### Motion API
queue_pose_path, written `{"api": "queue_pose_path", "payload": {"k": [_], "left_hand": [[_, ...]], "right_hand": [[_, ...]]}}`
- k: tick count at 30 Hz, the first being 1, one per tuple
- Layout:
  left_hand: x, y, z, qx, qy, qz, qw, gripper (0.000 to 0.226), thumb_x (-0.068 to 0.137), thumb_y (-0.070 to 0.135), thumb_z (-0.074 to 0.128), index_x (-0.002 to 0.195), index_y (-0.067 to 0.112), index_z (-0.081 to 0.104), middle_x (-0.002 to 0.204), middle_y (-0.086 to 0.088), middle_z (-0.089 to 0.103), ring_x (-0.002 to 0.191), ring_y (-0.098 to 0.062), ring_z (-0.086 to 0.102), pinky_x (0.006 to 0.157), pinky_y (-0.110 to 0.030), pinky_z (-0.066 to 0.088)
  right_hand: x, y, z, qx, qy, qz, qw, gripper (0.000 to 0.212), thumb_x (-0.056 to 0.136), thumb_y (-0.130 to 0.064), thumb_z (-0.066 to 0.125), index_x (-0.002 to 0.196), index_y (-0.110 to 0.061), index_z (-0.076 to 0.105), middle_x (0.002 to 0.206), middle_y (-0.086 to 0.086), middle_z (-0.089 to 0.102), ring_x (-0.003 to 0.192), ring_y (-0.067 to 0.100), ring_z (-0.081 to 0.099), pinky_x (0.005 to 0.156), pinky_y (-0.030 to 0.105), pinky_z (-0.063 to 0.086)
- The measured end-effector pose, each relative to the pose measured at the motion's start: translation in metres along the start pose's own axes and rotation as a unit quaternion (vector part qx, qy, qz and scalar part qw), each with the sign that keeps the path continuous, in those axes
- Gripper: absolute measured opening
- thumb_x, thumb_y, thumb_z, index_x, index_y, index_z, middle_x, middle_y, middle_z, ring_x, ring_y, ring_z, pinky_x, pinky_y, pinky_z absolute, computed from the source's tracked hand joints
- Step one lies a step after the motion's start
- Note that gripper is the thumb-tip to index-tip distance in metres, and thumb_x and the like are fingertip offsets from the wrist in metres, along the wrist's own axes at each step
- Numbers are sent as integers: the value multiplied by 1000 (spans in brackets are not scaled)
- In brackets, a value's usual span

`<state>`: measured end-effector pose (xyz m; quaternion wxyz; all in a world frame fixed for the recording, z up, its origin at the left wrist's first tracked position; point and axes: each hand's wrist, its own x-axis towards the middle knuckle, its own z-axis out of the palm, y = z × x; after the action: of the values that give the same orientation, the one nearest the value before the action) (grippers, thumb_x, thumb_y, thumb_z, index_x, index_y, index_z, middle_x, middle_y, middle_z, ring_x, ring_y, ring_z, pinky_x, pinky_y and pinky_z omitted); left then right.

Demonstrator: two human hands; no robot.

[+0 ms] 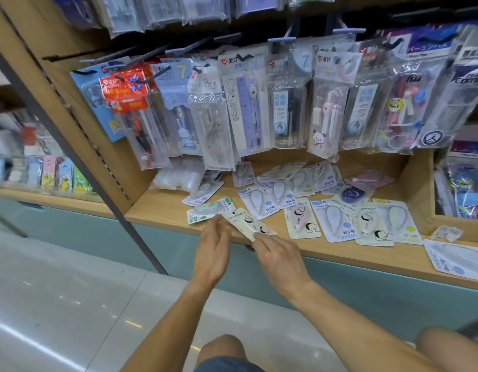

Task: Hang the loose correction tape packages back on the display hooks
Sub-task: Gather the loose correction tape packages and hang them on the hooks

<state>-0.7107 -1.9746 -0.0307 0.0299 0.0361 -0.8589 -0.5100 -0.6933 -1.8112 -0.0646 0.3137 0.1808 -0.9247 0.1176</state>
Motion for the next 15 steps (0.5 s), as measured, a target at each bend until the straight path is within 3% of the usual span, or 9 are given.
{"api": "queue_pose_path", "payload": {"k": [2,4,6,7,8,9,11,13,15], "left_hand": [[-22,8,14,-92,76,-45,992,50,101,45,63,143,21,49,135,5,63,118,-10,61,100,-29,42],[-37,15,27,-245,45,-157,956,62,92,54,73,137,16,54,119,5,70,108,-13,70,98,-33,52],[-45,23,39,-433,-67,-253,863,57,94,52,71,129,8,62,105,-2,76,96,-18,76,89,-35,58],[-48,28,44,-504,-97,-282,810,51,98,43,67,133,6,61,107,-7,77,96,-23,78,89,-37,58],[-50,32,50,-551,-109,-296,772,44,102,32,63,137,7,58,113,-13,77,98,-28,78,92,-41,58],[-53,35,56,-573,-114,-299,755,37,103,23,60,138,12,57,116,-17,76,98,-31,77,94,-45,57],[-56,40,68,-559,-135,-287,767,36,101,18,61,137,22,60,114,-17,77,91,-31,75,90,-47,59],[-59,48,76,-522,-157,-273,793,40,96,29,67,135,24,65,106,-12,77,84,-28,74,80,-43,60],[-57,48,82,-495,-165,-269,810,50,95,48,65,138,21,64,100,-14,75,80,-31,73,79,-43,61]], "right_hand": [[-6,-1,-11,31,90,2,995,26,70,11,82,74,-10,67,76,2,67,59,22,62,46,31,50],[-14,-9,-28,54,137,-9,989,17,85,6,72,78,-9,70,83,3,71,67,23,66,55,33,55],[-29,-18,-44,90,130,-38,987,14,89,4,70,81,-8,72,90,4,73,74,22,69,63,33,57],[-39,-20,-52,107,113,-53,986,13,89,3,70,83,-9,73,92,3,73,76,21,69,64,32,57],[-49,-19,-58,126,91,-56,986,12,90,0,71,85,-10,73,93,1,73,78,20,68,65,32,57],[-57,-14,-66,147,73,-42,986,8,92,-4,71,89,-12,74,95,-1,73,81,19,68,68,32,57],[-70,7,-76,175,75,37,981,10,92,-14,74,102,-15,75,105,-6,74,93,14,70,81,26,57],[-69,34,-81,164,61,138,975,33,89,-14,73,122,-15,70,128,-5,70,116,11,65,100,23,51],[-53,56,-77,118,-20,186,975,56,91,-13,68,145,-14,55,157,0,48,143,15,45,117,26,36]]}}
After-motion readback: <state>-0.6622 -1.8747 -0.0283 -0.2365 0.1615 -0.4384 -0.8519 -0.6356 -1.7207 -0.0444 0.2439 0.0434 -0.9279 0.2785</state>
